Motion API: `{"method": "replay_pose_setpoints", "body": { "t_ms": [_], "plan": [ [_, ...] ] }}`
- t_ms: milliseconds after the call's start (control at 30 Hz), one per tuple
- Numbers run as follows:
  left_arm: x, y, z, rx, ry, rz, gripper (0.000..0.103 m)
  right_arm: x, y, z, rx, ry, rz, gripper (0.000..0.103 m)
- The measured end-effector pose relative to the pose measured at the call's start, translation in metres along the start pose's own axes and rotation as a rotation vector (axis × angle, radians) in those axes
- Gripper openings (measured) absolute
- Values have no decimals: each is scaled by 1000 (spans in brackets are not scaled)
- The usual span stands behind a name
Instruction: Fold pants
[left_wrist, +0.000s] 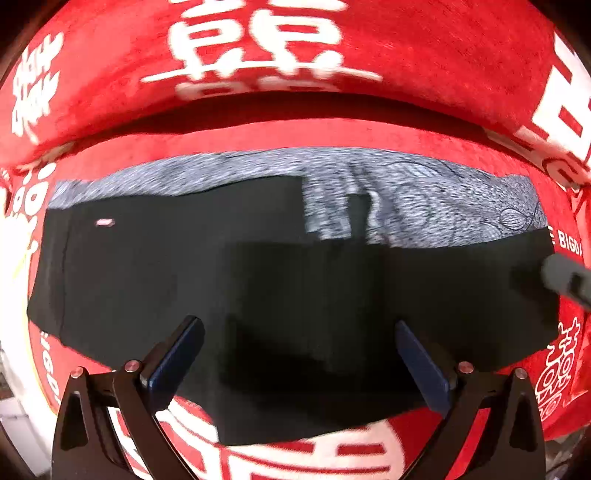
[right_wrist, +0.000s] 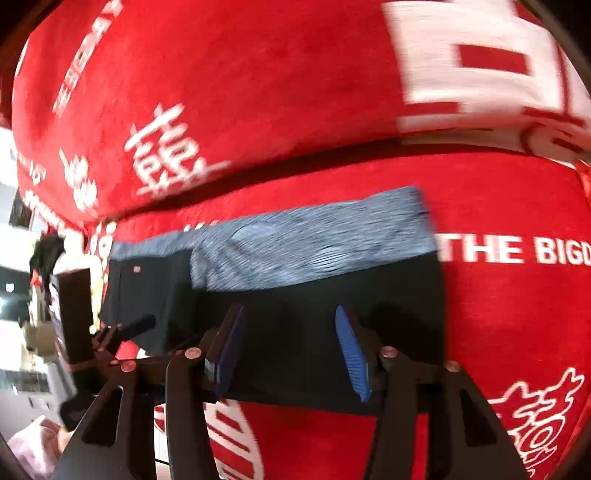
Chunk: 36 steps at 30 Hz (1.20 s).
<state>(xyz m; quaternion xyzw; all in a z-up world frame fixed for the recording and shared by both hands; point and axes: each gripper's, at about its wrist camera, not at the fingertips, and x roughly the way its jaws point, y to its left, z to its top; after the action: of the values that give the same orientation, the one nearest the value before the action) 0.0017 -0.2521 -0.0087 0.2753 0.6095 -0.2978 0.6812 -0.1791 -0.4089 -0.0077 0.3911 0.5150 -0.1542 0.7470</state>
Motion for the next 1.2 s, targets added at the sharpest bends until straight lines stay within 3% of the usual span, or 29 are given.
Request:
{"method": "replay_pose_setpoints", "body": {
  "t_ms": [300, 533, 600, 833, 1200],
  "plan": [
    [-2, 68, -23, -63, 7, 29, 103, 53, 70, -17, -40, 94, 1, 55],
    [6, 112, -37, -117, 30, 28, 103, 84, 128, -35, -88, 119, -42, 55],
    [9, 119, -36, -130, 34, 23, 103, 88, 139, -42, -123, 125, -84, 59],
    [12, 152, -52, -181, 35, 10, 103, 99, 159, -56, -195, 134, -200, 61],
    [25, 206, -69, -271, 48, -4, 103, 109, 174, -64, -252, 147, -282, 72]
  ]
}}
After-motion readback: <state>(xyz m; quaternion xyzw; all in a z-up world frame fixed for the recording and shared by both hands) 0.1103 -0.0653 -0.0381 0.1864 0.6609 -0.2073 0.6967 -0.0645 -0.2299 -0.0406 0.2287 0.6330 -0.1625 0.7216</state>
